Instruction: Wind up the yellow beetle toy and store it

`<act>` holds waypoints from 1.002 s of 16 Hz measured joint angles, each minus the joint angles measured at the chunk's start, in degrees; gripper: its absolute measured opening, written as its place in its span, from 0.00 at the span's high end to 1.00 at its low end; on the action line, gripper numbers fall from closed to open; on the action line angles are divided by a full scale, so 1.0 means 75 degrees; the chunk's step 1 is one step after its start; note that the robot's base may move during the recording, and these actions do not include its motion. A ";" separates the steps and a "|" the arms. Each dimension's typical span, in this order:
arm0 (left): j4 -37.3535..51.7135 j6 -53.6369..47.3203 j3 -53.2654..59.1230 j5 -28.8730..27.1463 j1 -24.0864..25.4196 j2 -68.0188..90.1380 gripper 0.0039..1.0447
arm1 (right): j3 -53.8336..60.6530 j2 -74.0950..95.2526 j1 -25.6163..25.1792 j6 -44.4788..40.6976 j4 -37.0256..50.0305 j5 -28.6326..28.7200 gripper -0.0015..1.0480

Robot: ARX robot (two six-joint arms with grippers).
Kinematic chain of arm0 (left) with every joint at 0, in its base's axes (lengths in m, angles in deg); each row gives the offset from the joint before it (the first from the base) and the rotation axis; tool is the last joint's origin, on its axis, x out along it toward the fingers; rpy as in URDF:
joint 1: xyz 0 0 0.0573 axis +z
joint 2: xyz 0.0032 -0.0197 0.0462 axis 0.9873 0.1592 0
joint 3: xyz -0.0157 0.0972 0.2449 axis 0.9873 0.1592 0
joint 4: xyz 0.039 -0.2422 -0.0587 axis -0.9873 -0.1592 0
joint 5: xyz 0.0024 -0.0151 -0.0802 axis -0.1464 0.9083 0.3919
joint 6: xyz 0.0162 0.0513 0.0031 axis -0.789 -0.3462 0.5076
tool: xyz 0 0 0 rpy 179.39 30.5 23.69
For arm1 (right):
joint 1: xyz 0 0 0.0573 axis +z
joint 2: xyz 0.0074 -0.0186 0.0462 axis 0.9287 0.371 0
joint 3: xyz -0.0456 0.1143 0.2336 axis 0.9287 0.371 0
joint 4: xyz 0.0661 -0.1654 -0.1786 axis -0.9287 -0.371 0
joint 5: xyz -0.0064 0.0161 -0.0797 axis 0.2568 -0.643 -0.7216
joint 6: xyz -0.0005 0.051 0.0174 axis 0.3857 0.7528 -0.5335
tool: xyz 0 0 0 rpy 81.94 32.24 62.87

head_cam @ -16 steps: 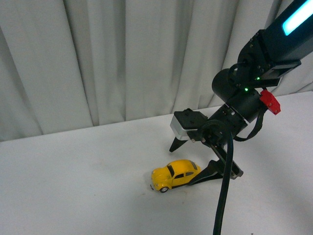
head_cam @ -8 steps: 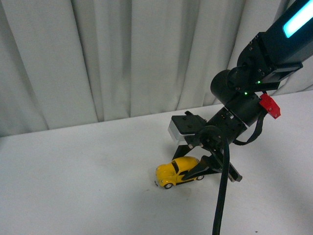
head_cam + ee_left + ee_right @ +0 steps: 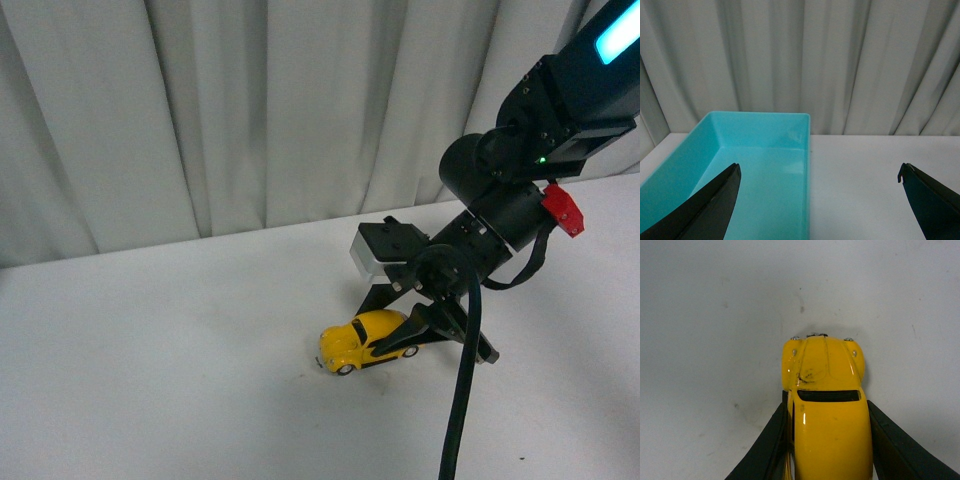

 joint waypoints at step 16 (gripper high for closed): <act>0.0000 0.0000 0.0000 0.0000 0.0000 0.0000 0.06 | 0.2920 -0.1323 -0.2518 -0.0417 0.1084 -0.0137 0.62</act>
